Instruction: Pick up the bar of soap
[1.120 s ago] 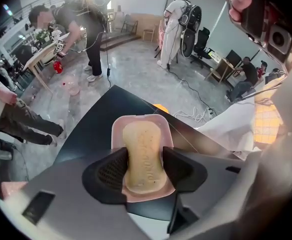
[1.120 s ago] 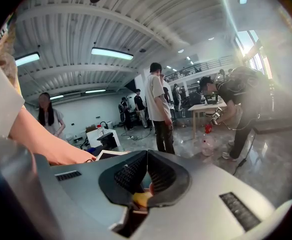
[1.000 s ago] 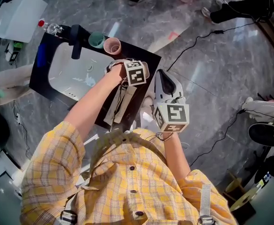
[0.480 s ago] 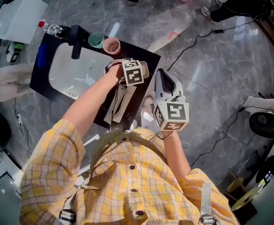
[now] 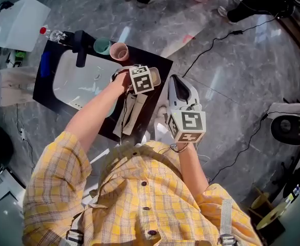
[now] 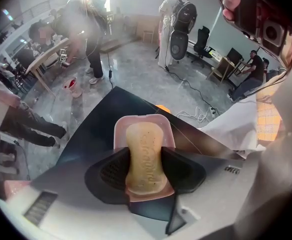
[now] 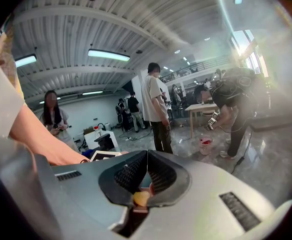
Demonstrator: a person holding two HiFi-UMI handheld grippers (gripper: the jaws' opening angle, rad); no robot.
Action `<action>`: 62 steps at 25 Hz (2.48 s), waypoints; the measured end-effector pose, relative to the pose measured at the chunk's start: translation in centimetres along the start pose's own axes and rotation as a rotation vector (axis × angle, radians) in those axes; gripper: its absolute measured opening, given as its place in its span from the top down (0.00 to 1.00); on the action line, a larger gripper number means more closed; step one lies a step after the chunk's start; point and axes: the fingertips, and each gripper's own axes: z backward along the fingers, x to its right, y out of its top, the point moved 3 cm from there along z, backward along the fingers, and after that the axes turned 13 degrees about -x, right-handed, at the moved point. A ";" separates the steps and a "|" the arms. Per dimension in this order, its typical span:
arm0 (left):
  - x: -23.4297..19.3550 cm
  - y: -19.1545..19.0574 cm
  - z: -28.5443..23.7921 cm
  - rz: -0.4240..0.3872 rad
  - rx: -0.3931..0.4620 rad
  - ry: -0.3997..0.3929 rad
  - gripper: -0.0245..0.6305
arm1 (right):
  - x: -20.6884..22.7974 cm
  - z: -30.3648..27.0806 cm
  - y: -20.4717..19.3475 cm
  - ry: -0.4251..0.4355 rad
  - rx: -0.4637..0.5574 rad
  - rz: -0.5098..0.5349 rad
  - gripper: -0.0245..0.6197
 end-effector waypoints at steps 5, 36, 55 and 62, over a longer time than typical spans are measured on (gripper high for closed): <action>0.1 0.0 0.8 0.018 0.026 0.000 0.65 | -0.1 0.2 0.3 -0.002 0.007 -0.002 0.93; 3.2 -3.6 21.9 0.817 0.937 0.484 0.65 | -3.4 2.7 2.8 0.009 0.084 0.055 0.93; 9.8 -6.9 31.3 0.815 1.262 0.733 0.65 | -6.8 6.0 4.0 0.006 0.165 0.124 0.93; 9.7 -7.7 31.9 0.816 1.288 0.748 0.65 | -7.8 5.8 4.1 0.015 0.155 0.149 0.93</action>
